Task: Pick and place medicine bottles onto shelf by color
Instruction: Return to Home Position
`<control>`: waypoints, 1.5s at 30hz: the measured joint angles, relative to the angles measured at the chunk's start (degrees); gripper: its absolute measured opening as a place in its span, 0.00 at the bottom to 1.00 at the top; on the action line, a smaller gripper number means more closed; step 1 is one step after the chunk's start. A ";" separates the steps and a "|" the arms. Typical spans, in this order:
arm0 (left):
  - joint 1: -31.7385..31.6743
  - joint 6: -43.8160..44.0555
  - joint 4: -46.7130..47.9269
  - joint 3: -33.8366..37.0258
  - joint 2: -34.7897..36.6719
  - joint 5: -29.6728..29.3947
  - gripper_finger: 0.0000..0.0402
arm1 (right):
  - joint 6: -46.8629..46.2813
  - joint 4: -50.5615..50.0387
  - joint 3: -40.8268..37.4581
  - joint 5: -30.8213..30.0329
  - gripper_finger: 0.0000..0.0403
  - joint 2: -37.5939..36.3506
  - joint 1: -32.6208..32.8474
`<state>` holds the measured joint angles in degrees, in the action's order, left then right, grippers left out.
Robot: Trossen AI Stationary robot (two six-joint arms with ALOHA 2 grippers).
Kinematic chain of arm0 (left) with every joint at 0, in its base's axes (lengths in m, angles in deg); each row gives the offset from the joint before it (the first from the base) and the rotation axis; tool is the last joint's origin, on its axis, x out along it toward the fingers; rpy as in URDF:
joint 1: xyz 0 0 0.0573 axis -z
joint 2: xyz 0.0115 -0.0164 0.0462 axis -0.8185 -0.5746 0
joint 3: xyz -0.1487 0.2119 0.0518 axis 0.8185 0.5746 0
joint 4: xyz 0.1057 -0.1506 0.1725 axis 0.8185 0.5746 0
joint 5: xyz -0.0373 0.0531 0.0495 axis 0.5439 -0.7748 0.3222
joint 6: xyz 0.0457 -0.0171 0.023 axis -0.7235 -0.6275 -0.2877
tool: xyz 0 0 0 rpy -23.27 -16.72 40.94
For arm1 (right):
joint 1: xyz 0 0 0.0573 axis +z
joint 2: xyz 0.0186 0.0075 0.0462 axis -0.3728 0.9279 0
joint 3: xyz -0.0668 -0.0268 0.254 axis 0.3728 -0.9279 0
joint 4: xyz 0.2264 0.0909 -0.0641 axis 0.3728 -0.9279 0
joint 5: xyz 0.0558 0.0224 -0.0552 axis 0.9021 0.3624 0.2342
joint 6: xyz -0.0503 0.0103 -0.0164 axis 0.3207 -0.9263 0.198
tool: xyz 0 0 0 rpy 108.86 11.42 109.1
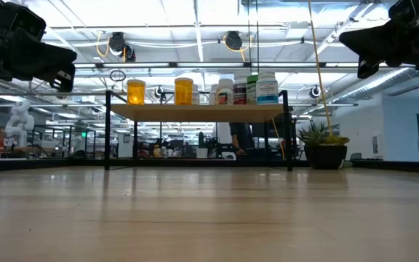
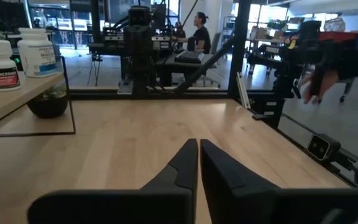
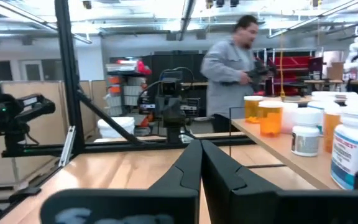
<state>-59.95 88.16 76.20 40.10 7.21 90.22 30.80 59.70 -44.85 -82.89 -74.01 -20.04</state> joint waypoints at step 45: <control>0.00 -1.55 0.04 0.00 -0.37 -1.50 0.09 | -0.42 0.02 -0.03 0.19 0.00 0.00 0.00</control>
<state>-59.95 86.62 76.24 40.10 6.84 88.72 30.38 59.72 -44.89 -82.70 -74.01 -20.04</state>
